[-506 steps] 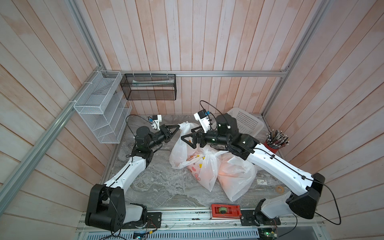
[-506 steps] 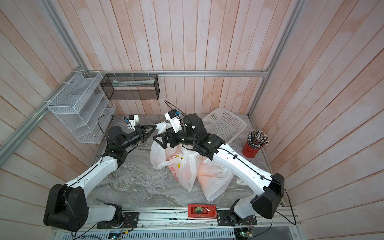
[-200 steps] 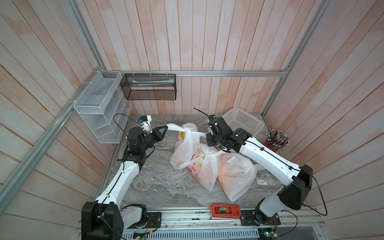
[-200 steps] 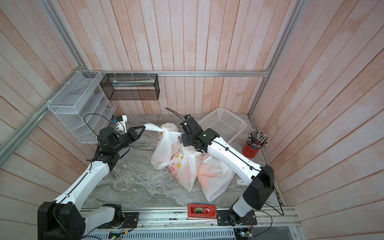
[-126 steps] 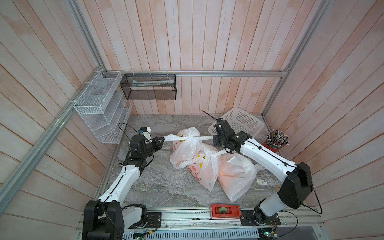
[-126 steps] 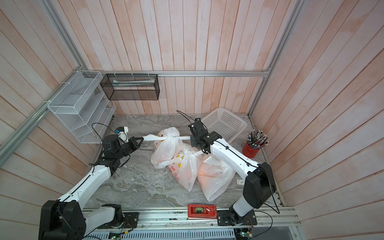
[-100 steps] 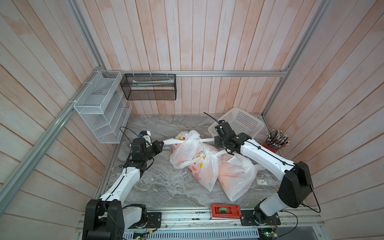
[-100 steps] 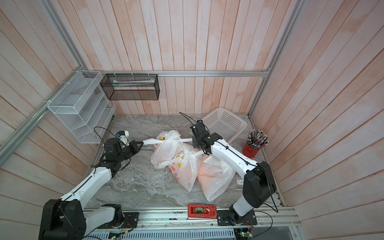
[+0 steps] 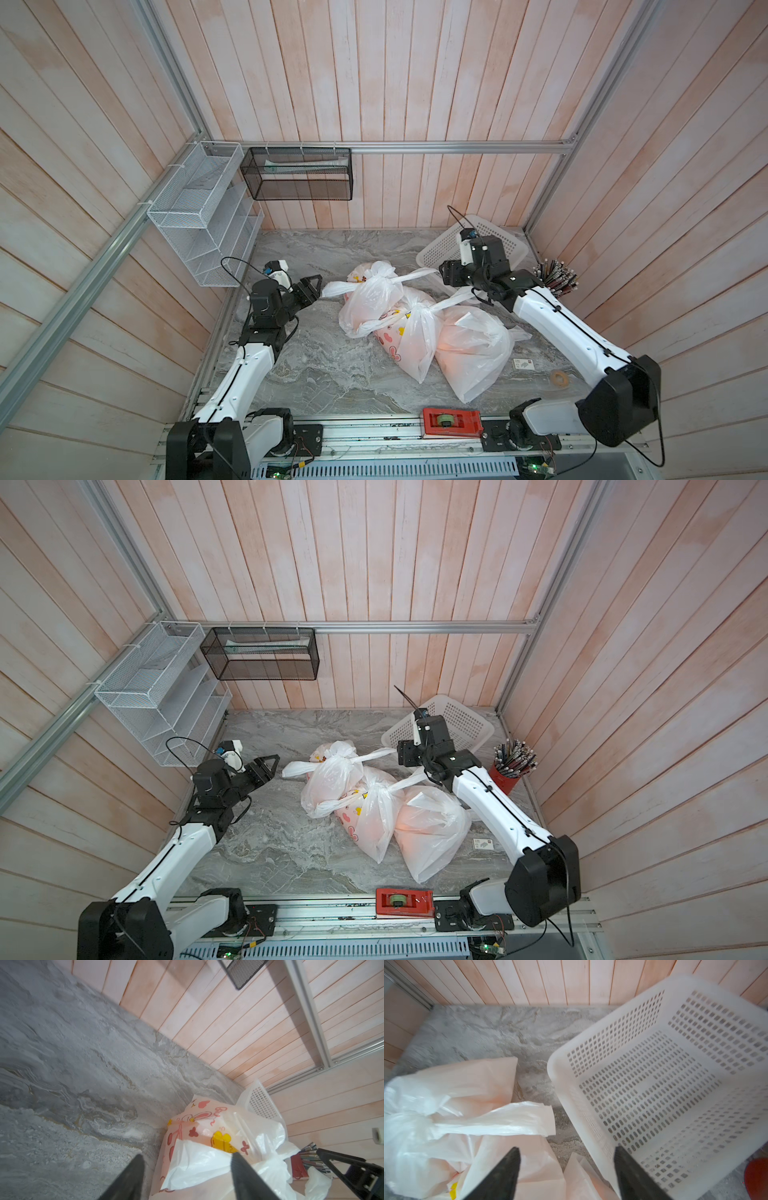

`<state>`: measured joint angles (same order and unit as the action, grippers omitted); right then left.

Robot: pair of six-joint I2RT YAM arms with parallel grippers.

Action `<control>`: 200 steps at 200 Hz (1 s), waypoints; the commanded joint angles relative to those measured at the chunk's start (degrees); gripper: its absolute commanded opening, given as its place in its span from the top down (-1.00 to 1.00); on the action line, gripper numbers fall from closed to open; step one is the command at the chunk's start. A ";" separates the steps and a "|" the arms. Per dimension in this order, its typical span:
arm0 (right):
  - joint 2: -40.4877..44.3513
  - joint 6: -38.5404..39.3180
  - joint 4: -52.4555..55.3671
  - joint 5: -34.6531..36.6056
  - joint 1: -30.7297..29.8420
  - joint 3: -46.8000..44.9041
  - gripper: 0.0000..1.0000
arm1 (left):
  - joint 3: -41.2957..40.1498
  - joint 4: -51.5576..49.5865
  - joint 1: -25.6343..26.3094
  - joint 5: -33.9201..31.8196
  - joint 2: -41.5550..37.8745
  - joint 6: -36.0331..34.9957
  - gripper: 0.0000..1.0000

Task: Place the oranges into plastic bags & tie knots
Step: Tie the plastic bag at the center of the board, then reset both arms

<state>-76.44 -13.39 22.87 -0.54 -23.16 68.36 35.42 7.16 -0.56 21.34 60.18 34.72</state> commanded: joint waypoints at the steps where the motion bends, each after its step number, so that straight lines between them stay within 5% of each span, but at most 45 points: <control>1: 5.43 3.25 -2.74 -9.53 4.03 -2.31 -0.96 | 3.45 -2.88 -0.47 -6.56 -5.17 -4.85 -0.72; 52: 17.51 4.29 -14.34 -6.89 20.06 -16.01 -0.97 | -2.33 -1.61 -0.84 -27.05 -15.66 -13.61 -0.88; 76: 21.37 4.60 -24.79 -5.37 26.57 -25.83 -0.96 | -5.29 0.29 -1.17 -30.78 -15.65 -17.80 -0.88; 133: 16.96 7.81 -49.84 -3.80 33.04 -44.39 -0.97 | -13.51 11.58 -3.32 -32.16 -9.47 -19.77 -0.89; 200: 2.01 12.10 -74.41 -4.71 33.45 -51.07 -0.97 | -17.63 23.71 -9.02 -26.96 -0.07 -23.49 -0.88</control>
<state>-70.81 -4.16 -37.93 -3.95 9.96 19.14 18.63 23.11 -9.37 -8.60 58.61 14.61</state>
